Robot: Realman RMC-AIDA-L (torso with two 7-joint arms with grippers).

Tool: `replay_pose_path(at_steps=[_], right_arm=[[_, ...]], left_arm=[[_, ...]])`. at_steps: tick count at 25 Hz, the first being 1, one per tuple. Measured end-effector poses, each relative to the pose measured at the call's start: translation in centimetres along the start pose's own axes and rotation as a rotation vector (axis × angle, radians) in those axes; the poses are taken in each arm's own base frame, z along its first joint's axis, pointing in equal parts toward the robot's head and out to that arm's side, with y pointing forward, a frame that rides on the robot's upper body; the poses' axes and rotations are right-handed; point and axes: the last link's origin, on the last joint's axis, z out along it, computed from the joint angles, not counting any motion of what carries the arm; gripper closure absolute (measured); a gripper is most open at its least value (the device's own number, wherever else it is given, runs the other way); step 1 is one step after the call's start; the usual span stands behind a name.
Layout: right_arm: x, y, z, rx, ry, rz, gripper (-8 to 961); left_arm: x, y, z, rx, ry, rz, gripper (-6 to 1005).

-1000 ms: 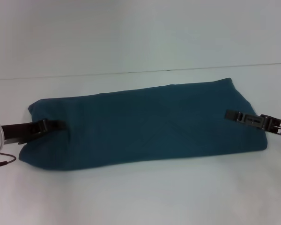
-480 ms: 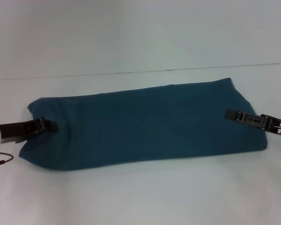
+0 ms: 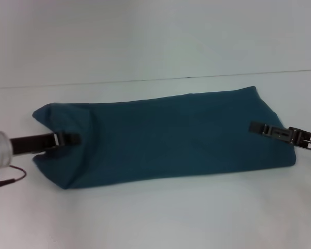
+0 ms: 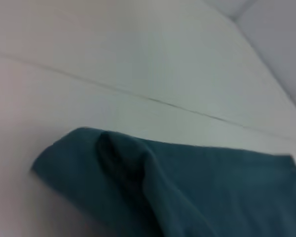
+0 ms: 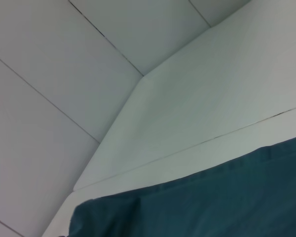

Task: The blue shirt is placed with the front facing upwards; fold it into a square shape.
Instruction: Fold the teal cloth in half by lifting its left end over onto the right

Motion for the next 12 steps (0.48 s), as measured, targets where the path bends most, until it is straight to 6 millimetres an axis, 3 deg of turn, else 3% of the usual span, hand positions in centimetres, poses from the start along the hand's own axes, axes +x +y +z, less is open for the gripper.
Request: replay_pose_path(at_steps=[6, 12], right_arm=[[0.0, 0.0, -0.1, 0.001, -0.008, 0.009, 117], [-0.1, -0.1, -0.1, 0.003, -0.009, 0.01, 117]], left_arm=[[-0.7, 1.4, 1.0, -0.03, -0.034, 0.107, 918], [-0.3, -0.4, -0.4, 0.031, 0.021, 0.006, 918]])
